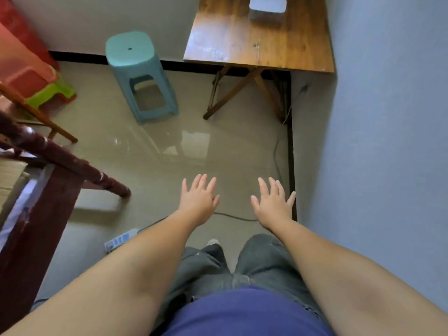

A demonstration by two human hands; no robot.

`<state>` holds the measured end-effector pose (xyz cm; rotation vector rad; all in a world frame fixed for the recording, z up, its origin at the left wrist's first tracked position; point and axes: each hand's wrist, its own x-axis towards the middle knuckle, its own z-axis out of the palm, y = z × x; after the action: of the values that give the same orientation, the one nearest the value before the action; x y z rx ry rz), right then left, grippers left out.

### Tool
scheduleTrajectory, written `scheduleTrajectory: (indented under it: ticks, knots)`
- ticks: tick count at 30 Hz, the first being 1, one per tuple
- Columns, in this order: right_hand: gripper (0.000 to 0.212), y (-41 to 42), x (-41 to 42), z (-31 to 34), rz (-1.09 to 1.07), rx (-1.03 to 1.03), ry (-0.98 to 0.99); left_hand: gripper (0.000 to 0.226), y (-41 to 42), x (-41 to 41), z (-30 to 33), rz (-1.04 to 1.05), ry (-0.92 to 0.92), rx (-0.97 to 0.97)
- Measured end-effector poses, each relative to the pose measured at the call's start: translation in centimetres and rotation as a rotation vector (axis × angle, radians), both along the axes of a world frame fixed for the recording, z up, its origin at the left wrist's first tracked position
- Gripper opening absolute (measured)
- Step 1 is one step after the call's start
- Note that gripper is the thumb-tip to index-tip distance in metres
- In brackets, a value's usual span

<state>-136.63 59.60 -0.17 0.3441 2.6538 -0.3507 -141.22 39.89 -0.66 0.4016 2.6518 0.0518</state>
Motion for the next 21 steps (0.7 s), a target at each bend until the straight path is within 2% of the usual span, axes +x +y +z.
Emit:
scheduleTrajectory:
  ticks: [6, 10, 16, 21]
  knots:
    - [0.056, 3.6, -11.6, -0.6, -0.041, 0.011, -0.001, 0.057, 4.5, -11.0, -1.1, -0.098, -0.014, 0.016]
    - [0.056, 7.6, -22.0, -1.7, -0.014, -0.020, 0.015, 0.056, 7.8, -21.9, -1.8, -0.116, 0.010, 0.028]
    - [0.056, 14.2, -37.1, -0.1, 0.061, -0.040, 0.045, 0.055, 13.3, -36.6, -0.7, 0.127, 0.029, 0.078]
    - [0.056, 16.3, -47.9, 0.5, 0.066, -0.056, 0.029, 0.056, 17.0, -46.0, -0.2, 0.136, 0.009, 0.126]
